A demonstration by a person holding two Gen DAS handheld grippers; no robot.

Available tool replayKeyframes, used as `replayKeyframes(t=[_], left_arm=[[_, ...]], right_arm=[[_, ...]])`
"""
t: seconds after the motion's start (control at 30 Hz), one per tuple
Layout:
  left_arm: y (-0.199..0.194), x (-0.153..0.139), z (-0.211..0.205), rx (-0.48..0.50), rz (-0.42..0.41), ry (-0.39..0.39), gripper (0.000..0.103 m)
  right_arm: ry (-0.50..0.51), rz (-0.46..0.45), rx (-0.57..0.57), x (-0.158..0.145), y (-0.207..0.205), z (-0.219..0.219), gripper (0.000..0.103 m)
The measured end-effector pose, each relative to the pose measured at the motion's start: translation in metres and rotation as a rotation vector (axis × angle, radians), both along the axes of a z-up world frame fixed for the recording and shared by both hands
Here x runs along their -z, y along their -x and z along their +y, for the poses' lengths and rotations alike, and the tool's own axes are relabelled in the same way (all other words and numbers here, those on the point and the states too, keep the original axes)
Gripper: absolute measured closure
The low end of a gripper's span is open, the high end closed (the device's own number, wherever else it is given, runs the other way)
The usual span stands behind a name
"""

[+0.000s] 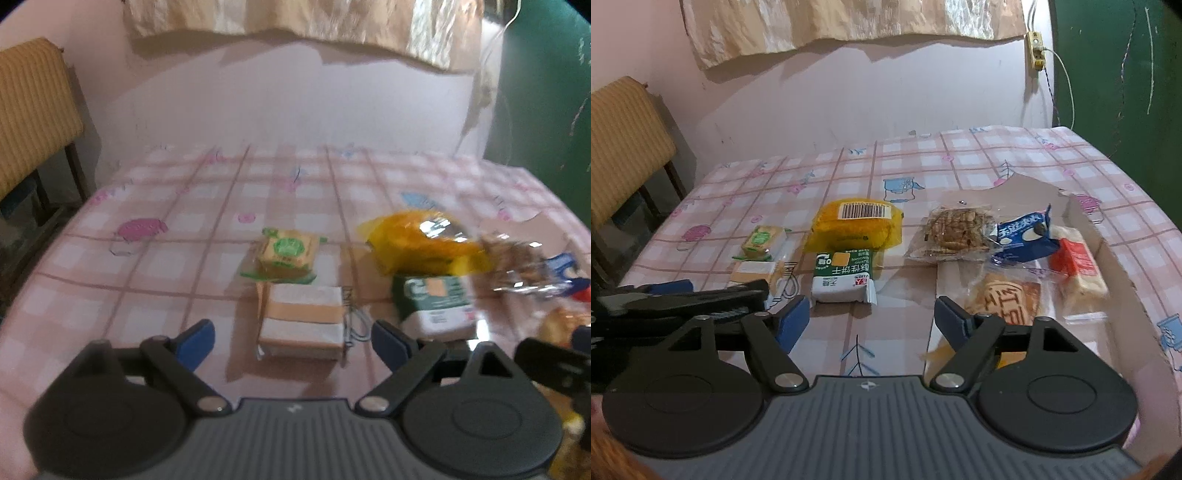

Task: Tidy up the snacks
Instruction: 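Withdraw both open tools from the box back toward the snack pile, then grasp the white cake box with the left tool while the right tool grasps the green-and-white milk biscuit pack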

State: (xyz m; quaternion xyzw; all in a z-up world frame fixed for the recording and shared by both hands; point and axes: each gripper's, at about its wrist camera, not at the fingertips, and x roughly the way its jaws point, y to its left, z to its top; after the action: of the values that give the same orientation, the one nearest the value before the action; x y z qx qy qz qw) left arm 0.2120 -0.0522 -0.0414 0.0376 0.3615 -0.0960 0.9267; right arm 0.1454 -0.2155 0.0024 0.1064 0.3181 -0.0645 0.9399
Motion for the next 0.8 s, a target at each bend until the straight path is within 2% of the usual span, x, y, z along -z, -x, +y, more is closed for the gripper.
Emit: replayKeyframes(t=[0.07,0.1,0.17,0.27,0.33,0.4,0.6,0.67,0.73,0.8], left_arm=[[-0.009,0.008,0.001,-0.006,0.013,0.01,0.023],[-0.013,0.01,0.003,-0.006,0.019,0.02,0.035],[-0.014,0.011,0.003,0.006,0.001,0.017,0.051],[-0.012,0.01,0.005,0.02,-0.008,0.025,0.053],[-0.009,0.01,0.008,0.005,-0.019,0.013,0.053],[-0.008,0.01,0.014,-0.009,-0.015,0.037,0.053],[-0.007,0.009,0.022,-0.036,-0.024,0.02,0.053],[-0.007,0.009,0.026,-0.045,-0.022,0.022,0.053],[-0.006,0.008,0.03,-0.055,-0.02,0.028,0.053],[-0.003,0.006,0.032,-0.06,-0.027,0.025,0.053]], right_arm=[[-0.002,0.012,0.003,0.004,-0.008,0.0,0.008],[-0.004,0.018,0.003,0.007,-0.013,0.0,0.008],[-0.011,0.031,-0.001,0.011,-0.023,0.0,0.008],[-0.005,0.032,-0.018,0.014,-0.037,0.005,0.007],[0.004,0.039,-0.022,0.012,-0.045,0.01,0.005],[-0.005,0.049,-0.029,0.013,-0.056,0.014,0.0],[-0.003,0.133,-0.029,0.029,-0.097,0.023,0.0],[0.0,0.157,-0.031,0.036,-0.108,0.026,0.006],[0.004,0.185,-0.046,0.042,-0.115,0.029,0.03],[0.057,0.176,-0.055,0.043,-0.116,0.034,0.04]])
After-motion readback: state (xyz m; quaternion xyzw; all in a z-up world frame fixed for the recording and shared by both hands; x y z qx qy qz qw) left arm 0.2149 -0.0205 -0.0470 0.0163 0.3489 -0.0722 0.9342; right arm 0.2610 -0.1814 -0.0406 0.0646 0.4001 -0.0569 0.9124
